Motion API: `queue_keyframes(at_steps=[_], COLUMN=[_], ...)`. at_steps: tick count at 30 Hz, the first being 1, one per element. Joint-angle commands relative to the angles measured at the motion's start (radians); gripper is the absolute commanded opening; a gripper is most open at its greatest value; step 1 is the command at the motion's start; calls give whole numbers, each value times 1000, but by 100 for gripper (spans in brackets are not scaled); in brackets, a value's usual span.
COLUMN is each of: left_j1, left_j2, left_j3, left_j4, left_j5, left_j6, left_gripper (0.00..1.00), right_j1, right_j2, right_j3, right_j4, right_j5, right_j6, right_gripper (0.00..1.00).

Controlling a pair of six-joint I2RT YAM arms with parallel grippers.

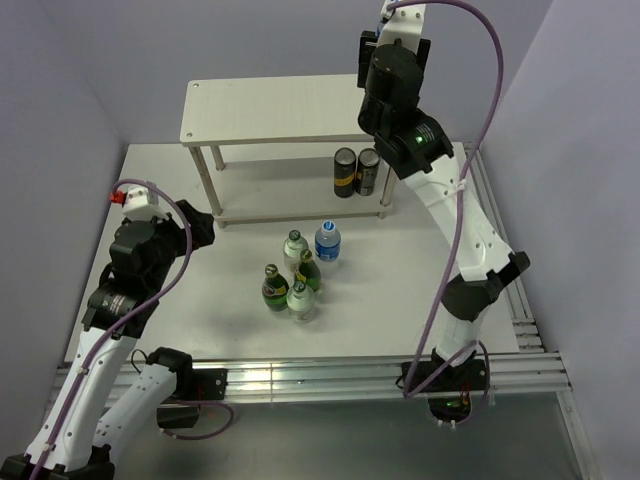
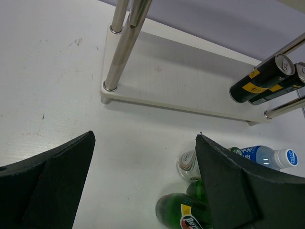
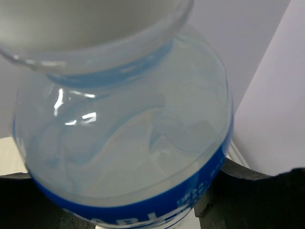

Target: Place and organize the beverage onto the shelf

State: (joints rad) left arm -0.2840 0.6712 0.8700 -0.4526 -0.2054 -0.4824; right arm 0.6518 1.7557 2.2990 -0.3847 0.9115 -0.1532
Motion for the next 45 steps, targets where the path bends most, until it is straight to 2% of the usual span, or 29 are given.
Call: queue_keyframes(at_steps=[1,6,15,22,27,28,30,31,32,33,34,36,45], left_j1=[6,6,6,6,6,6,6,6,6,6,6,6,9], left_j2=[-4,-2,-15,-18,-24,-24,-24,-24,-24,-24,-24,-25,-25], left_j3=[3,6,1,1,3,1,3,3,3,3,1,3,4], left_j4=[42,37,38,35,32,34,34,34,32,34,34,34,32], left_j5=[17,20,17,14,12,11,11,12,14,14,12,11,4], left_j6=[19,18,15,11,11,11,13,13,13,13,13,13,11], left_gripper=[93,93,94,94,94,94,94,94,94,94,94,94,94], right_j1=[-67,-132,-188,-193,-195,-196,-196,-196,-196,-196,-196,-195,-189], right_j2=[10,59,122,165,192,198,200,199,197,197,197,195,139], right_j3=[59,68,16,-64,-59,-58,-61,-65,-72,-73,-75,-73,-133], right_j4=[105,93,127,158,149,142,141,142,142,141,142,139,141], right_j5=[-117,-183,-226,-234,-212,-207,-204,-201,-203,-203,-198,-200,-246], right_j6=[92,200,282,299,300,305,305,305,305,305,305,303,305], right_gripper=[0,0,0,0,0,3,19,51,65,84,91,100,100])
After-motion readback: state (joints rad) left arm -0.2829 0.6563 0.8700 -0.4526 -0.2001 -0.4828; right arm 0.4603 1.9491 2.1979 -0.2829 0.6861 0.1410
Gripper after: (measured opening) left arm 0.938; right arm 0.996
